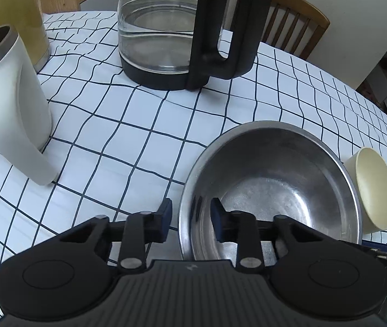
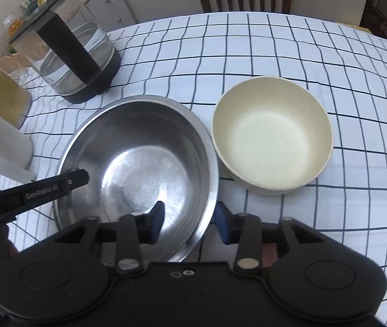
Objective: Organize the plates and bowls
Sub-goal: 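Close both grippers on the rim of the large steel bowl, then lift the steel bowl with both grippers and carry it beside the plate stack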
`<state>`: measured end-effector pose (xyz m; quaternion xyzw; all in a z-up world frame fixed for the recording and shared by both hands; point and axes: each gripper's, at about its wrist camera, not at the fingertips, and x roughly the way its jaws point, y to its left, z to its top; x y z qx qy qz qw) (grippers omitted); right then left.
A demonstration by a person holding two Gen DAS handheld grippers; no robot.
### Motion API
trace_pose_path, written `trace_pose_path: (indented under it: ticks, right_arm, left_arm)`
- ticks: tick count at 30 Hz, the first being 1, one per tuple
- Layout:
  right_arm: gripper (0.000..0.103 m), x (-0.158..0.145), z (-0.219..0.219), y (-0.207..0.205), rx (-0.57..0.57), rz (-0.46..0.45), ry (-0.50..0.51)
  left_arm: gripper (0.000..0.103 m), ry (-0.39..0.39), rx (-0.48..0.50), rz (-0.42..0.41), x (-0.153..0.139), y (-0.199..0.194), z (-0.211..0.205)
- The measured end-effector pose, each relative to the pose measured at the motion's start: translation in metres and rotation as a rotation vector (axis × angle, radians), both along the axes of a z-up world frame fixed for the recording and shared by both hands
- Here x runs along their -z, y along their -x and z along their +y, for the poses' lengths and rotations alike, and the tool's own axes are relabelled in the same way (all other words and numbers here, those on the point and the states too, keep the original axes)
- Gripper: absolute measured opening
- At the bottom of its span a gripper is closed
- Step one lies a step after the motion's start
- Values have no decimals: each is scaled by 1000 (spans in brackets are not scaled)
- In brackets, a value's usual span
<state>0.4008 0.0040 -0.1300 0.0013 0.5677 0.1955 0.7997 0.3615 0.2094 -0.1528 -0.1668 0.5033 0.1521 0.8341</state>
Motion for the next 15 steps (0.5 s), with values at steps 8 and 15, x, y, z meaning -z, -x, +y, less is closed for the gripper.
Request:
trace_pose_path:
  ticks: [8, 15]
  right_arm:
    - [14, 1, -2, -2, 8, -6, 4]
    - [14, -14, 4, 9, -23, -58, -8]
  left_arm:
    - [18, -40, 3, -2, -6, 3, -1]
    - [18, -69, -6, -24, -33, 14, 3]
